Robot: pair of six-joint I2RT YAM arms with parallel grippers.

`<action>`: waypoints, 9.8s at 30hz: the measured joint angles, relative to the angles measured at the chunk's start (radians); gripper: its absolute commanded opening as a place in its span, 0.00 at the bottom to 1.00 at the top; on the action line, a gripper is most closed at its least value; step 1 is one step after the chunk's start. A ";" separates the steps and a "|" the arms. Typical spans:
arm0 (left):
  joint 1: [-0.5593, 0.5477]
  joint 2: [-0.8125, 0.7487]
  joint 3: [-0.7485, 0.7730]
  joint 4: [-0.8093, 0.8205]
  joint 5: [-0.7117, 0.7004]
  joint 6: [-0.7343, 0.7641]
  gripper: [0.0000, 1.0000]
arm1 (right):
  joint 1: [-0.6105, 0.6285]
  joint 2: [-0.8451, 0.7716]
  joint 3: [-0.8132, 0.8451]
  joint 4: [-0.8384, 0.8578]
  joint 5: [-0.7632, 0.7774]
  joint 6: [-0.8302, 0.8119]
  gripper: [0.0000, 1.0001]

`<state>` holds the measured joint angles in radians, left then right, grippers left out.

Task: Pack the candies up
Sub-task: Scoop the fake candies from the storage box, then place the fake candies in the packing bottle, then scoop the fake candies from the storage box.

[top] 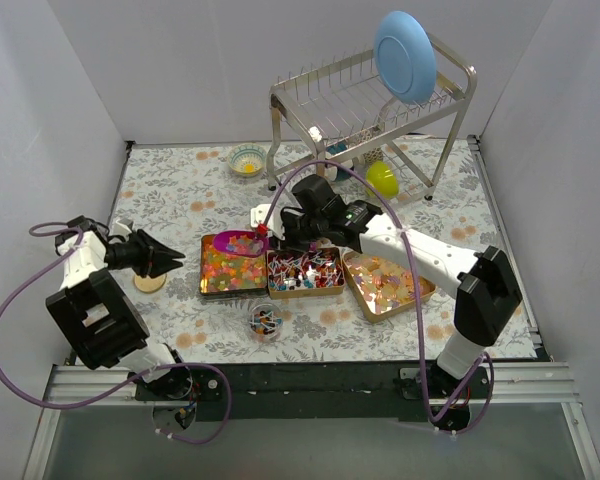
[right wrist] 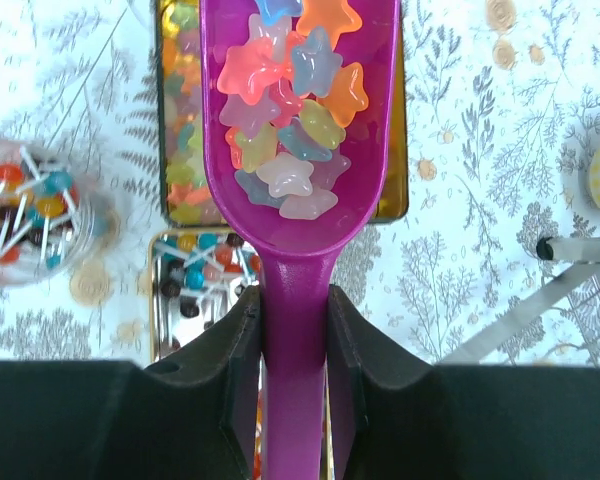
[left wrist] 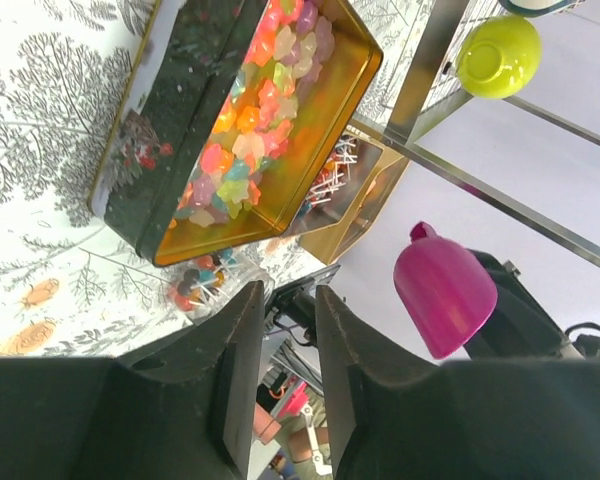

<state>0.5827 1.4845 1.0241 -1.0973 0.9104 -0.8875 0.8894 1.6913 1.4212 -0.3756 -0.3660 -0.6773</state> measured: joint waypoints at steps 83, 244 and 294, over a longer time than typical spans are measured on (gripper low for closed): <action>-0.451 -0.225 -0.032 0.401 0.293 0.055 0.00 | 0.230 0.266 0.639 -0.863 0.590 -0.153 0.01; -0.546 -0.175 -0.231 0.687 0.076 -0.101 0.08 | -0.318 -0.143 -0.269 -0.926 0.679 -0.084 0.01; -0.536 -0.144 -0.243 0.633 0.039 -0.065 0.09 | -0.300 0.217 0.034 -0.747 0.453 0.176 0.01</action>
<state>0.0463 1.3407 0.7807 -0.4641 0.9489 -0.9524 0.5892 1.9083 1.4551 -1.1221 0.0868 -0.5014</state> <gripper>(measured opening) 0.087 0.330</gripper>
